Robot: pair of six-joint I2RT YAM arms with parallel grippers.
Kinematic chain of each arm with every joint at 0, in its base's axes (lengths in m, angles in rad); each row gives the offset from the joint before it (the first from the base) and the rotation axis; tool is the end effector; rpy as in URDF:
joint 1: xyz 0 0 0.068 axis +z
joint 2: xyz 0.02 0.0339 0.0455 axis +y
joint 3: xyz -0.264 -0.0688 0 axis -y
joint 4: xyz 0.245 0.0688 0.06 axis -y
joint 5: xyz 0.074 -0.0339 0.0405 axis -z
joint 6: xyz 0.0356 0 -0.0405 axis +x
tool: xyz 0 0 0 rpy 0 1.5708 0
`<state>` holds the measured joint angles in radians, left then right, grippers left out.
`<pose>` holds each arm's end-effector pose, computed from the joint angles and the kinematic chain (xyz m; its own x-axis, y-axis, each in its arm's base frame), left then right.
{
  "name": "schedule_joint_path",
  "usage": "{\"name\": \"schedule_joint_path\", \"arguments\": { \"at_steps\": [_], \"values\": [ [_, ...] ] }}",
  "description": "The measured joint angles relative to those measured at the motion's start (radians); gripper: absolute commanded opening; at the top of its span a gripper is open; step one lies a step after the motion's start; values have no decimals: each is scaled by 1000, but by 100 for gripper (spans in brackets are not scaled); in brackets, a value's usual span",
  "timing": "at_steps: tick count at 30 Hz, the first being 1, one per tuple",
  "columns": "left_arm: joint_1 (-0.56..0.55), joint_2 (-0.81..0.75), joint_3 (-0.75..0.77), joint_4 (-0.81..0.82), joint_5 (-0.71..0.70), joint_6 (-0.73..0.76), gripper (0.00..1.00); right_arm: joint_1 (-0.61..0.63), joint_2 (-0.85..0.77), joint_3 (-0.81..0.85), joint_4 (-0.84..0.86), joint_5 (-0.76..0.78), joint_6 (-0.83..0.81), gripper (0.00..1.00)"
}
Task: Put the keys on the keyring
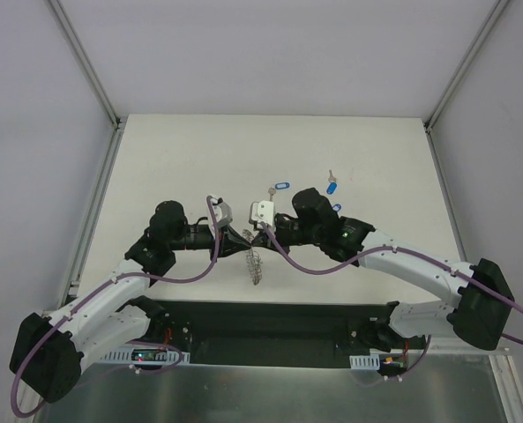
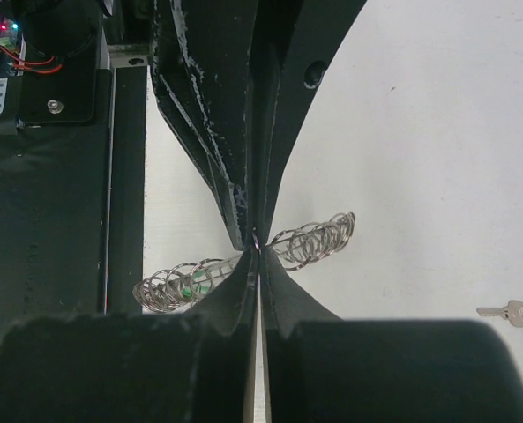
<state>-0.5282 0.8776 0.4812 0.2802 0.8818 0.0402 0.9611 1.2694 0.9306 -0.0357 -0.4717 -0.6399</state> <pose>0.1558 -0.1227 0.2661 -0.0606 0.0649 -0.9961 0.9858 0.1602 -0.0495 0.1534 0.2479 0.3021 0.4126 -0.3381 -0.8458 -0.9051 -0.0480 -0.4224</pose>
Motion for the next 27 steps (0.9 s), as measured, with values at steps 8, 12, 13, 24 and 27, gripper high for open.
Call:
{"name": "schedule_joint_path", "arguments": {
  "at_steps": [8,12,13,24,27],
  "values": [
    [0,15,0,-2,7,0,0,0,9,0,-3,0,0,1],
    [0,20,0,-14,8,0,0,0,18,0,-6,0,0,16],
    [0,20,0,-15,7,0,0,0,18,0,-5,0,3,24],
    [0,-22,-3,-18,-35,8,0,-61,-97,-71,67,51,81,64],
    [0,-36,-5,-18,-54,7,0,-121,-136,-92,91,93,137,67]
  ]
}}
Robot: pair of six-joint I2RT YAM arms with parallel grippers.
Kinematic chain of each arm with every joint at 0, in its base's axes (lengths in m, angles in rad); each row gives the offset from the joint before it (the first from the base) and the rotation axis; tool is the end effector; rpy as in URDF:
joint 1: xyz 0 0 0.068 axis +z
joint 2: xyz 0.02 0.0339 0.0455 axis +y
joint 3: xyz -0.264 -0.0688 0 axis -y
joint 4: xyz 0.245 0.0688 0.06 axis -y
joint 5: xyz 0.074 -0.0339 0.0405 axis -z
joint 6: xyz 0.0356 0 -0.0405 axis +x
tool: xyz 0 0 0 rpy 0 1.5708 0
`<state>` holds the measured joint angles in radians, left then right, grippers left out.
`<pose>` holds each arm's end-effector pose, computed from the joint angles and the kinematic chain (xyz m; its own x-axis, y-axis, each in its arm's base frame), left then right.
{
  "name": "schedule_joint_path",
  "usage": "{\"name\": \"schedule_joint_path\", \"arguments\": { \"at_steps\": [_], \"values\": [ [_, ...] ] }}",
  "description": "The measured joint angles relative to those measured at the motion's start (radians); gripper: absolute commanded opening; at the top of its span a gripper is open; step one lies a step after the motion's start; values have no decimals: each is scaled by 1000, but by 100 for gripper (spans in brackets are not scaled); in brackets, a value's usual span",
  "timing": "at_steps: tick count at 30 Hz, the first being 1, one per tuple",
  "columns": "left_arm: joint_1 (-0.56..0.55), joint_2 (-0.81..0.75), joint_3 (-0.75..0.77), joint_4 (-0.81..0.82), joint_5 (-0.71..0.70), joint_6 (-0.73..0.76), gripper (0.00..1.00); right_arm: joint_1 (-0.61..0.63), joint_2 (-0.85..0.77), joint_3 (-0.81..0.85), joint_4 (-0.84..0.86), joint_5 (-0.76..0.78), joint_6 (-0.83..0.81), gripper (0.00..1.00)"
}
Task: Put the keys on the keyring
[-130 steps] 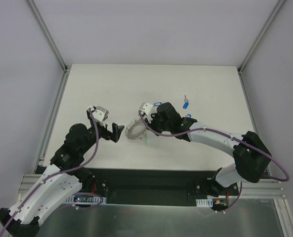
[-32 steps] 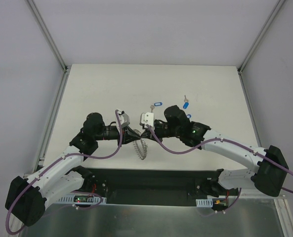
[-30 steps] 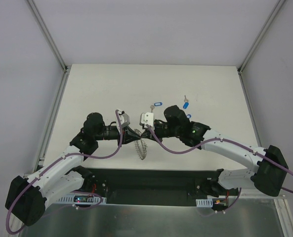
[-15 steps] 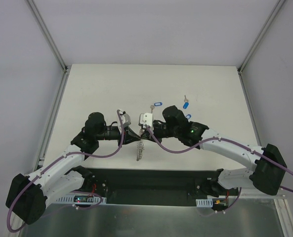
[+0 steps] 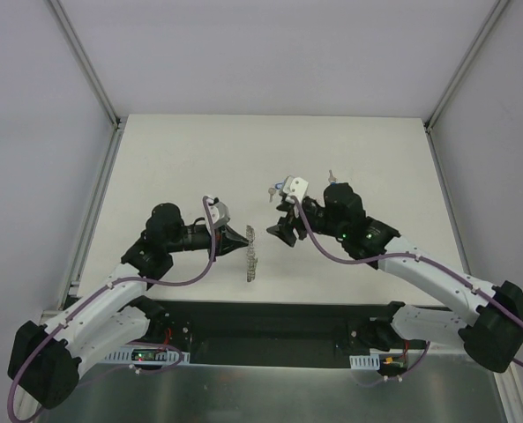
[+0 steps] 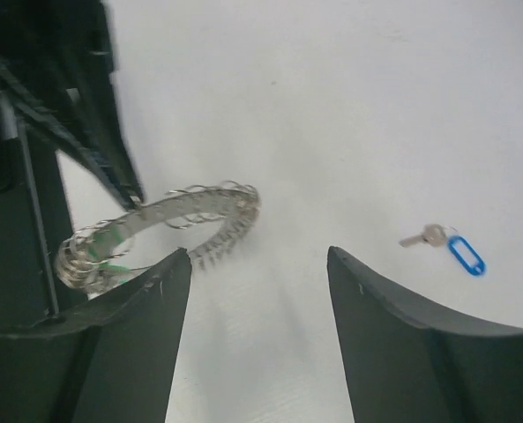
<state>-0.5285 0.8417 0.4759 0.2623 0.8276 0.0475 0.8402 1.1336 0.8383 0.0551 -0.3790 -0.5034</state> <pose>0.1525 -0.1194 0.2686 -0.0429 0.0623 -0.9971 0.9768 0.2123 -0.0288 0.1664 0.2055 0.3133 0.3104 -0.3252 -0.8933 -0.8927 0.2231 -0.3915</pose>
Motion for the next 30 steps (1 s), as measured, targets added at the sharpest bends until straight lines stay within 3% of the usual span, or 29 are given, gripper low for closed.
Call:
{"name": "schedule_joint_path", "arguments": {
  "at_steps": [8,18,30],
  "values": [
    [0,-79,-1,-37,-100,0,0,-189,23,-13,8,193,179,62],
    [0,-109,-1,-99,-209,12,0,-438,285,12,-85,340,407,56],
    [-19,-118,-1,-141,-242,38,0,-494,497,80,-119,395,478,58]
  ]
}}
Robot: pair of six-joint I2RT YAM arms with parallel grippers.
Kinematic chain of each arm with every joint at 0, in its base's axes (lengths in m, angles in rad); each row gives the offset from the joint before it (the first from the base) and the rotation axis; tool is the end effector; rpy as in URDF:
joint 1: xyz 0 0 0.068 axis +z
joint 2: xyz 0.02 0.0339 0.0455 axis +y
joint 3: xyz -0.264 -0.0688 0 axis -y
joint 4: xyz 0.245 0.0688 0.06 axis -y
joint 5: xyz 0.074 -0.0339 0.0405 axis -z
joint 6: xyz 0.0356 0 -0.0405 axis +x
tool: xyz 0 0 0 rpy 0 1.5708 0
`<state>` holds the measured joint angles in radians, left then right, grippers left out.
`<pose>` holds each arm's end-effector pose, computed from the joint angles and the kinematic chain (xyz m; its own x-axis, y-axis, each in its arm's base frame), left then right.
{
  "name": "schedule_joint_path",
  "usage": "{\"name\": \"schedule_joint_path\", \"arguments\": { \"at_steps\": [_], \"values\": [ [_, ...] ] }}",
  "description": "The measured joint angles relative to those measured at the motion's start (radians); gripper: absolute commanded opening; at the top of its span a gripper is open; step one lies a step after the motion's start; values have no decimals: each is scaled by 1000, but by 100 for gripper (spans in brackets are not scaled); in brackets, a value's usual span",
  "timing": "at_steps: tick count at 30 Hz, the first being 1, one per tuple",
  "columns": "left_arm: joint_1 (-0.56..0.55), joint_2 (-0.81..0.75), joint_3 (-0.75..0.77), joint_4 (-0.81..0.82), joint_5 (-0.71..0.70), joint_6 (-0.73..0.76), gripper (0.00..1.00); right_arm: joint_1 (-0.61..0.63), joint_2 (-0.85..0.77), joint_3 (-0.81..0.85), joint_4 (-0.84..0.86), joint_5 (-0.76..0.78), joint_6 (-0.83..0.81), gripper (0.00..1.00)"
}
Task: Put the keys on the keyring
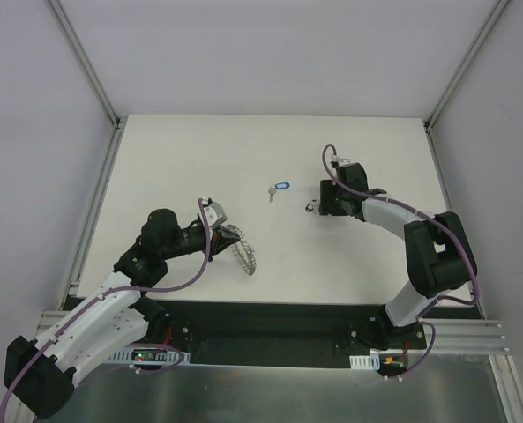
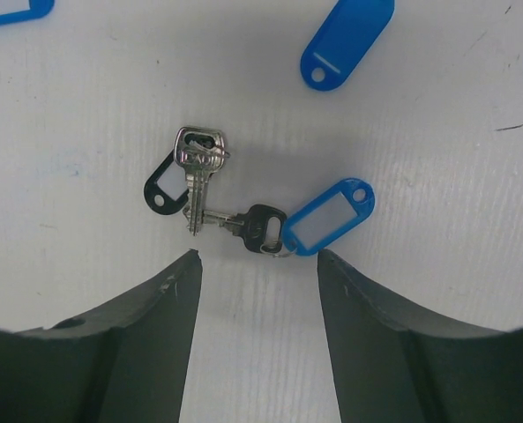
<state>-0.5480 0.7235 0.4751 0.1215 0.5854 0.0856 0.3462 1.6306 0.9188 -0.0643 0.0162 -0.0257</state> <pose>0.1410 -0.1091 0.2731 -0.0305 0.1021 -0.9943 0.9080 0.4187 0.0151 0.3188 0.1144 0.1857 -0.6503 -0.2619 -0.7131 -0.3452 0.9380 -0.0297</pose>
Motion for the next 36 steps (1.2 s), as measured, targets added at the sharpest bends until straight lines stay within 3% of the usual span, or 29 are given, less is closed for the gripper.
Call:
{"name": "schedule_joint_path", "arguments": {
  "at_steps": [12,25,30,36],
  "values": [
    [-16,0,0,-7,-20,19,0,-11,86,39,1,-2,3,58],
    [-23,2,0,-8,-21,31,0,26,119,106,-64,-159,8,56],
    [-27,2,0,-8,-21,32,0,76,121,142,-106,-216,-21,51],
    [-29,2,0,-9,-21,33,0,81,105,143,-154,-181,-130,39]
  ]
}}
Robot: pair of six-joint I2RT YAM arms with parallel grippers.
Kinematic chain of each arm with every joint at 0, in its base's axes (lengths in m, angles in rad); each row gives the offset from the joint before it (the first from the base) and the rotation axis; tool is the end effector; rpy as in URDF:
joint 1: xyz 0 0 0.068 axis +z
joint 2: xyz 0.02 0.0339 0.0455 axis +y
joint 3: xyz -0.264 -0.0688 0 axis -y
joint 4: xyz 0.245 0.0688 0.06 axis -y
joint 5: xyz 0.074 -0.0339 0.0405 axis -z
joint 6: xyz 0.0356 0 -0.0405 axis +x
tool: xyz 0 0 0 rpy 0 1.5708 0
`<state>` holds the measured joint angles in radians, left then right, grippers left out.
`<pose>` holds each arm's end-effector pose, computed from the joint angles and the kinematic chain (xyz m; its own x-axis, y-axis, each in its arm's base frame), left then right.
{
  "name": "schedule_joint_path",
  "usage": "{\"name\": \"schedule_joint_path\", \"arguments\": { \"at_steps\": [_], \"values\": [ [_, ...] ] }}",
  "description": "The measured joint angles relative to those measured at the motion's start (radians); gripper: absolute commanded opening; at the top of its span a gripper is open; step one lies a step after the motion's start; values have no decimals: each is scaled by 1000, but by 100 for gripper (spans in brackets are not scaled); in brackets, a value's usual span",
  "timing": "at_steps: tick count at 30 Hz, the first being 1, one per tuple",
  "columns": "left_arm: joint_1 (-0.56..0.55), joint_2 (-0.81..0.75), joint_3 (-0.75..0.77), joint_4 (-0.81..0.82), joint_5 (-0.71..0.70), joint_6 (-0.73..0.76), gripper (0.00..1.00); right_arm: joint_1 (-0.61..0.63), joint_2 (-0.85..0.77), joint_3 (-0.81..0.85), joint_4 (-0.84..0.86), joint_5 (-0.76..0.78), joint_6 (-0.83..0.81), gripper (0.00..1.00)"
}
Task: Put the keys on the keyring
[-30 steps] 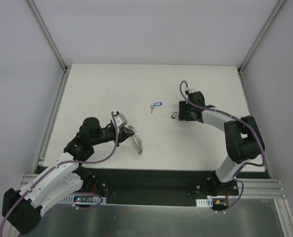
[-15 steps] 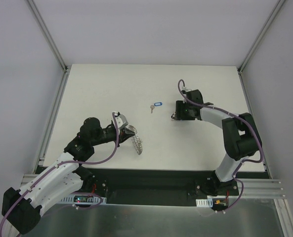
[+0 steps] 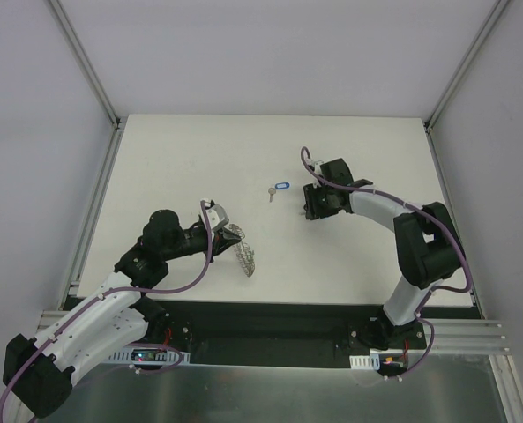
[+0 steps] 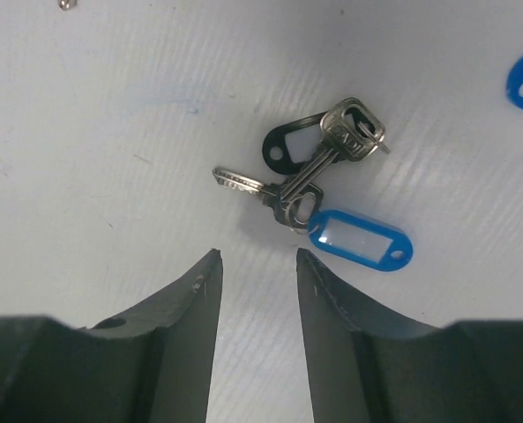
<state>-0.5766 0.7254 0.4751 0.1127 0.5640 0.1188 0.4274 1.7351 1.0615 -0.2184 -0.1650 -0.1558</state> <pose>0.1387 -0.1129 0.2718 -0.0070 0.1240 -0.9923 0.9119 0.4080 0.0446 0.3257 0.1548 0.1831 -0.6217 -0.4514 -0.6401 -0.6065 0.7945 0.0289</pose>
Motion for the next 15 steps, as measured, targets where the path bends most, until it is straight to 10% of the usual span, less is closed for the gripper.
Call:
{"name": "schedule_joint_path", "arguments": {
  "at_steps": [15],
  "values": [
    [-1,0,0,0,0,1,0,114,24,138,-112,234,-314,24]
  ]
}}
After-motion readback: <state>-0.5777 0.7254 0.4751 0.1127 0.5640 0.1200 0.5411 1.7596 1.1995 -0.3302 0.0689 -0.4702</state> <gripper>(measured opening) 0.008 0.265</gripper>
